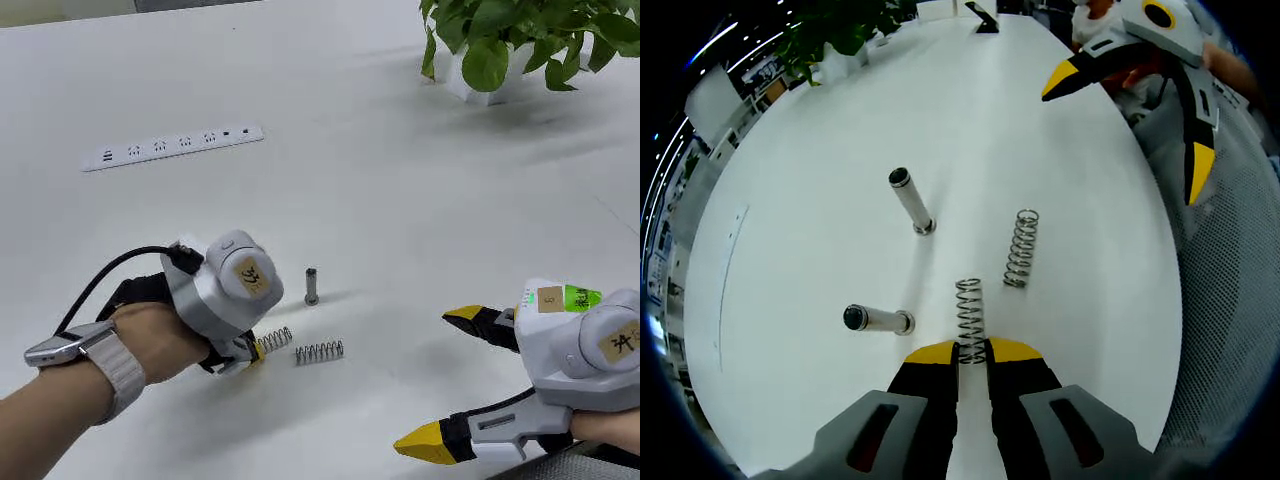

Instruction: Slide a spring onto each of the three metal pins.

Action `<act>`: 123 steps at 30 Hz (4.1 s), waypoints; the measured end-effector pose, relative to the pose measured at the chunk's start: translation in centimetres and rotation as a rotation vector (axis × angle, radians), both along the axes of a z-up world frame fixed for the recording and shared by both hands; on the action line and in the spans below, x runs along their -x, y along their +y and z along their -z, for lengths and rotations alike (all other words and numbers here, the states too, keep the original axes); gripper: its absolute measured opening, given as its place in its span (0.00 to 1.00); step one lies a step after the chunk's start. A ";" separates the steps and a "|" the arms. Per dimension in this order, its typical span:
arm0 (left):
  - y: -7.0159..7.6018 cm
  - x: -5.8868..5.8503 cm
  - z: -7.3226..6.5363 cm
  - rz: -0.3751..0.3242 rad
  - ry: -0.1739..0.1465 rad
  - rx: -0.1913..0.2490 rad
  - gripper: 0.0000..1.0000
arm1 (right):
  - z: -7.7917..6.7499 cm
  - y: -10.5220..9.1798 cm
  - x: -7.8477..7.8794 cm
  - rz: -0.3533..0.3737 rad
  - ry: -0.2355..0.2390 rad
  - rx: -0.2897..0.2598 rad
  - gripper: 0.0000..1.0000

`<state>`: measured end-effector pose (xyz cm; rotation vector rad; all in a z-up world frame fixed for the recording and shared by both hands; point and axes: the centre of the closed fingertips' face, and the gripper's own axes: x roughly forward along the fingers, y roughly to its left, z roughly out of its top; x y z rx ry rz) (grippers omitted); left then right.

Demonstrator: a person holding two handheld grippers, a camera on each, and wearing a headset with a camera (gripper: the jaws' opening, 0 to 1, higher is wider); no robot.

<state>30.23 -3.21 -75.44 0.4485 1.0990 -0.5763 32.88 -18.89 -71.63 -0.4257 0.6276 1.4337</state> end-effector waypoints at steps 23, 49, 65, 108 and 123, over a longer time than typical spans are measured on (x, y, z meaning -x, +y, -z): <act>-1.0 1.8 -4.5 -0.152 -0.246 0.255 0.10 | -1.7 1.9 1.1 -0.028 0.003 -0.053 0.93; -2.0 8.6 -8.1 -0.273 -0.462 0.387 0.10 | -4.4 7.0 5.1 -0.231 0.024 -0.092 0.88; -2.2 9.3 -8.9 -0.217 -0.498 0.416 0.10 | -7.7 10.9 8.1 -0.394 0.065 -0.132 0.60; -4.6 9.5 -8.0 -0.083 -0.445 0.455 0.10 | -6.4 11.1 11.3 -0.644 0.051 0.036 0.12; -5.3 8.8 -8.2 -0.074 -0.435 0.462 0.09 | -7.4 11.1 11.6 -0.709 -0.062 0.065 0.12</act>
